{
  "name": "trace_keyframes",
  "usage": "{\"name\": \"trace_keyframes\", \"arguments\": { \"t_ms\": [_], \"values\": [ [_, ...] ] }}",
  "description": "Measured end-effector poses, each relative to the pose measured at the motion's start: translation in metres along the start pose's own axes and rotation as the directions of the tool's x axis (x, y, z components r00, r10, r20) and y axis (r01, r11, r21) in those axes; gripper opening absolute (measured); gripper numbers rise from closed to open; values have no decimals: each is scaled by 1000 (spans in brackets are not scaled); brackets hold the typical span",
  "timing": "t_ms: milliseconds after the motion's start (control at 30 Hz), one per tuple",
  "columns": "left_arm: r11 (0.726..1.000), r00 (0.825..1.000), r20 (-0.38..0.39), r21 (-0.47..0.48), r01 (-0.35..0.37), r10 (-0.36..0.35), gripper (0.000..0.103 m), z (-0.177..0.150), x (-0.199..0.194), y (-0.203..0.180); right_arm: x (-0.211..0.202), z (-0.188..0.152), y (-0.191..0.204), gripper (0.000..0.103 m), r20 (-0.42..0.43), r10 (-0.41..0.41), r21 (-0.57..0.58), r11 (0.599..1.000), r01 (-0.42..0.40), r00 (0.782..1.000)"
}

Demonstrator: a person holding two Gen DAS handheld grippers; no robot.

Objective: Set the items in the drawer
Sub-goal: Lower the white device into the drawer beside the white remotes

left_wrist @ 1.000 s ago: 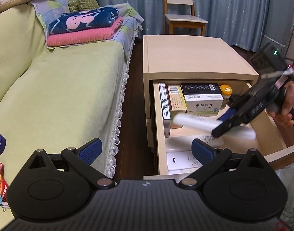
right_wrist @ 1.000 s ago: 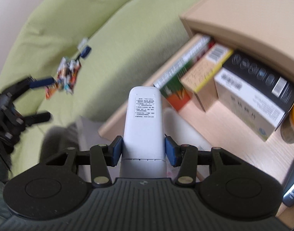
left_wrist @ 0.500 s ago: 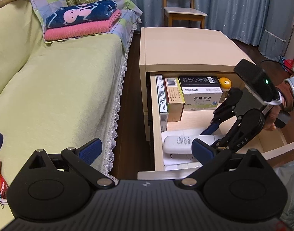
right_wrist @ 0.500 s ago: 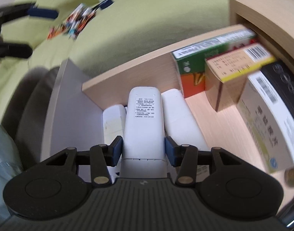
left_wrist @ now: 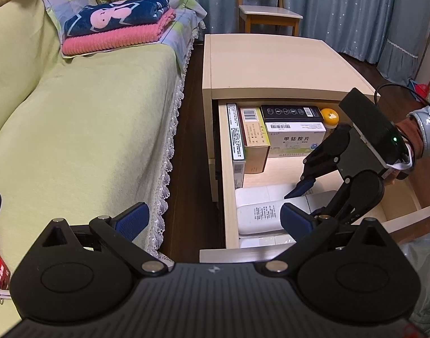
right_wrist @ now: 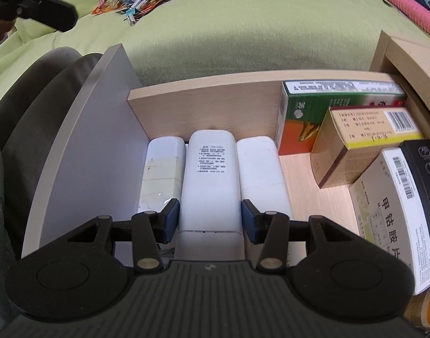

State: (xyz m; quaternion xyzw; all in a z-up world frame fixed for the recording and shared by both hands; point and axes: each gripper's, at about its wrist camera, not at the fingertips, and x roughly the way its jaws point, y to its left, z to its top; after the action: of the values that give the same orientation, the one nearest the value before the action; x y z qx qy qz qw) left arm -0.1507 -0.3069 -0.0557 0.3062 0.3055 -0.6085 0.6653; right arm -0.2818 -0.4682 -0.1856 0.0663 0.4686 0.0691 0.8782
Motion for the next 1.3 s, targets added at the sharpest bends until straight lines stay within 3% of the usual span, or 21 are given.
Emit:
{"name": "trace_keyframes", "arguments": {
  "t_ms": [600,700,800,867,967,1167,1300],
  "values": [
    [1000,1000,-12,7,3,-3,100,-2,2,-3,9,3,-13,44,-28,48,18,999,-47,998],
    [1000,1000,-11,8,6,-6,100,-2,2,-3,4,3,-18,56,-11,83,61,995,-82,997],
    [1000,1000,-10,7,10,-10,100,-3,3,-3,-3,3,-26,56,28,102,148,983,-105,994],
    [1000,1000,-8,8,16,-16,100,-3,3,-4,-10,-1,-37,54,63,83,257,962,-96,995],
    [1000,1000,-4,17,26,-26,100,-2,3,-5,-21,-11,-49,38,77,13,401,915,-43,997],
    [998,999,0,33,46,-46,100,-1,5,-8,-39,-37,-53,33,48,-61,583,813,22,997],
    [997,998,-4,41,58,-58,100,0,9,-12,-39,-52,-57,33,73,-66,711,704,-6,995]
  ]
}}
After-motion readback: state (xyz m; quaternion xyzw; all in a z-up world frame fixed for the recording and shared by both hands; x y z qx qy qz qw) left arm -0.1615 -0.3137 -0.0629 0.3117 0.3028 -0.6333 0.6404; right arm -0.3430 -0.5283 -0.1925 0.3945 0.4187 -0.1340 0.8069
